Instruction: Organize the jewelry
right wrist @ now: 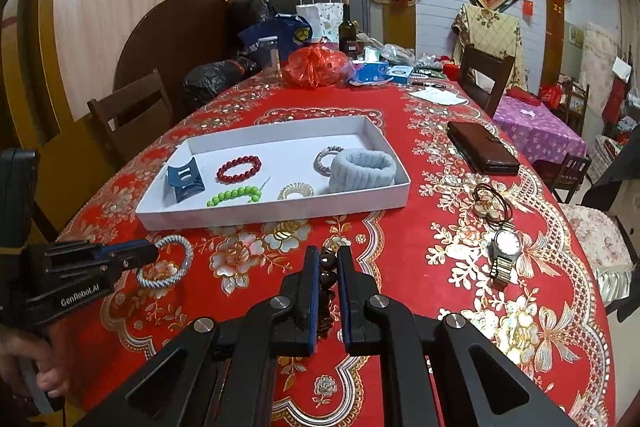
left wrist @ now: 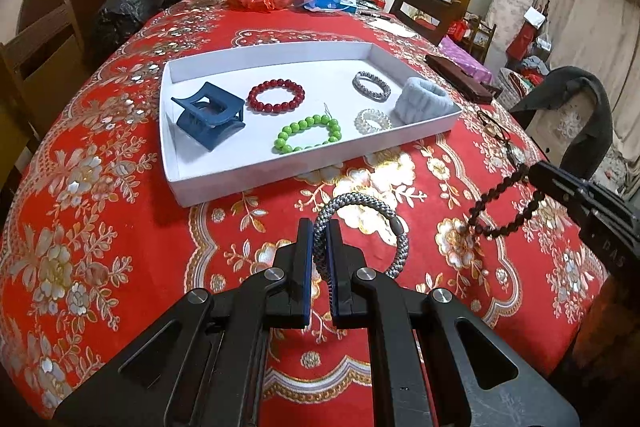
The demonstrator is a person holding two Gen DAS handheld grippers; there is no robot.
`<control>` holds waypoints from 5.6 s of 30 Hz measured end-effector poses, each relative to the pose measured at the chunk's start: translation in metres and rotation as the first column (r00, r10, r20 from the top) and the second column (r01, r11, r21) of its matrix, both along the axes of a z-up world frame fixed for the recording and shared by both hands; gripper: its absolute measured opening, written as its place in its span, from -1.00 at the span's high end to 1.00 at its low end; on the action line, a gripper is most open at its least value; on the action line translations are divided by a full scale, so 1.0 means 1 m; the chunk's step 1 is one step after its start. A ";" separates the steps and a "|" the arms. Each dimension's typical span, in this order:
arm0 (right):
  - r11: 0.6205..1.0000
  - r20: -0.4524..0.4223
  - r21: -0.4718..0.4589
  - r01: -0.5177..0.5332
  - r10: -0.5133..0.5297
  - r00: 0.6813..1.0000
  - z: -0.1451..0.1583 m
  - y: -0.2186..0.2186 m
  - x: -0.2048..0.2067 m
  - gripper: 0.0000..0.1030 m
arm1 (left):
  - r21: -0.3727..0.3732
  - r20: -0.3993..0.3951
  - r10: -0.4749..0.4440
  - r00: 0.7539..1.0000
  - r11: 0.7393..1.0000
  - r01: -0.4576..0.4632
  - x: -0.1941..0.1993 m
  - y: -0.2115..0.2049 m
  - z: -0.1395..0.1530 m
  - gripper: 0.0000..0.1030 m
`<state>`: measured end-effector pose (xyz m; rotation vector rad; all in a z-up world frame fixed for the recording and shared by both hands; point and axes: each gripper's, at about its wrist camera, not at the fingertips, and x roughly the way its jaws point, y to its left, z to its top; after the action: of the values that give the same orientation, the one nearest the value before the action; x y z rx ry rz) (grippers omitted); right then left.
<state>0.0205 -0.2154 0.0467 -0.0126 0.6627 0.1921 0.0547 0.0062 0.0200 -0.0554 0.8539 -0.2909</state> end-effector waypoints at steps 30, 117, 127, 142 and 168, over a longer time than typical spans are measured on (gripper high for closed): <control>1.000 0.027 0.023 -0.018 0.017 0.999 0.018 0.006 0.015 0.85 | -0.014 -0.002 0.019 1.000 1.000 -0.019 0.018 0.006 -0.001 0.91; 0.949 -0.318 0.255 -0.187 0.265 0.910 -0.045 0.023 0.156 0.44 | 0.143 -0.006 0.318 0.948 0.939 -0.314 0.161 0.052 -0.025 0.14; 0.949 -0.227 0.255 -0.185 0.244 0.943 -0.015 0.021 0.102 0.34 | 0.096 0.091 0.267 0.959 0.956 -0.276 0.109 0.054 0.023 -0.14; 0.997 -0.073 0.038 -0.065 0.067 0.995 0.011 0.027 0.008 -0.61 | 0.137 0.070 0.196 0.978 0.969 -0.204 -0.018 0.028 0.031 -0.99; 0.983 -0.203 -0.010 0.185 -0.183 0.962 -0.042 -0.042 0.027 -0.74 | 0.169 -0.028 0.199 0.980 0.967 -0.192 -0.035 0.012 0.013 -0.99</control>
<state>0.0478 -0.2575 0.0051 0.0779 0.8626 0.0162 0.0201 0.0184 0.0330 0.0089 0.9074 -0.0330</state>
